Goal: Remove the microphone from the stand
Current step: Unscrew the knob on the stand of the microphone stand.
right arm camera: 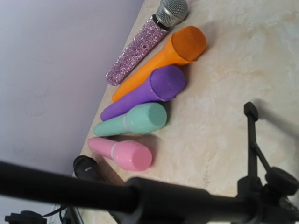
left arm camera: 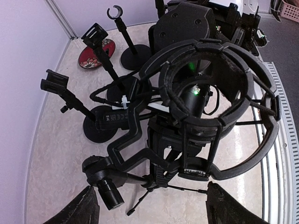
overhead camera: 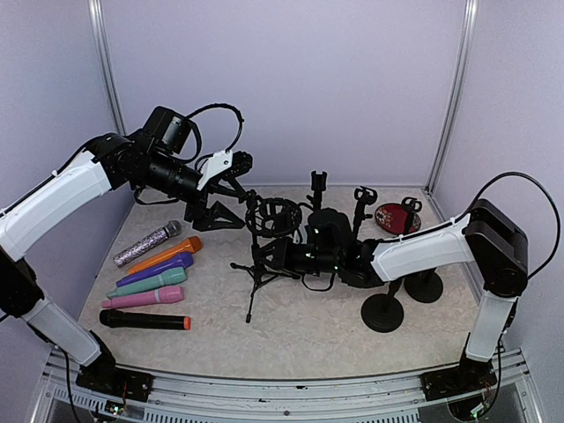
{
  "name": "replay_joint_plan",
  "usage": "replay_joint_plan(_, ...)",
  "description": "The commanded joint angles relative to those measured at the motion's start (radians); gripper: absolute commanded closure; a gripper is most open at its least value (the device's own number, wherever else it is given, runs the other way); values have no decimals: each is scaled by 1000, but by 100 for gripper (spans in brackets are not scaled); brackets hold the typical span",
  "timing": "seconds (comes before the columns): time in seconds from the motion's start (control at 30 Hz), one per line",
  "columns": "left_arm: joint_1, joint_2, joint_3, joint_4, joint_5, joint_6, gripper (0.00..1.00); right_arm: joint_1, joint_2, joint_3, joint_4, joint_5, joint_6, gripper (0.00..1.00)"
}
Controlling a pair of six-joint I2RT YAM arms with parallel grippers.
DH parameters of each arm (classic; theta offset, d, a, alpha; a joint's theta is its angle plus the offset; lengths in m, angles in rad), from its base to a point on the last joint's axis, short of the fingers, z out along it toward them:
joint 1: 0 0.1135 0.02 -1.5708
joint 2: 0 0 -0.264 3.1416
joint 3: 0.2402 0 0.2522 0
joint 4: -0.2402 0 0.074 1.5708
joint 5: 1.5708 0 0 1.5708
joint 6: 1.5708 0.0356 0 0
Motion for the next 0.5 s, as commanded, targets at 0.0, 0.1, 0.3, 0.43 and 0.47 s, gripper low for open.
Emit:
replay_joint_plan(0.0,-11,9,27,-7,5,-3,24,-8,5,24,-3,11,-26,100)
replay_joint_plan(0.1,-12,17,35,-8,3,-3,25,-1,2,45,-64,39,-83,100)
replay_joint_plan(0.3,-14,34,43,-6,-7,-3,26,43,21,157,-279,182,-277,100)
replay_joint_plan(0.43,-15,44,51,-6,-9,-3,26,77,40,185,-346,284,-368,100)
replay_joint_plan(0.47,-15,47,55,-5,-8,-3,26,83,46,193,-362,310,-387,100)
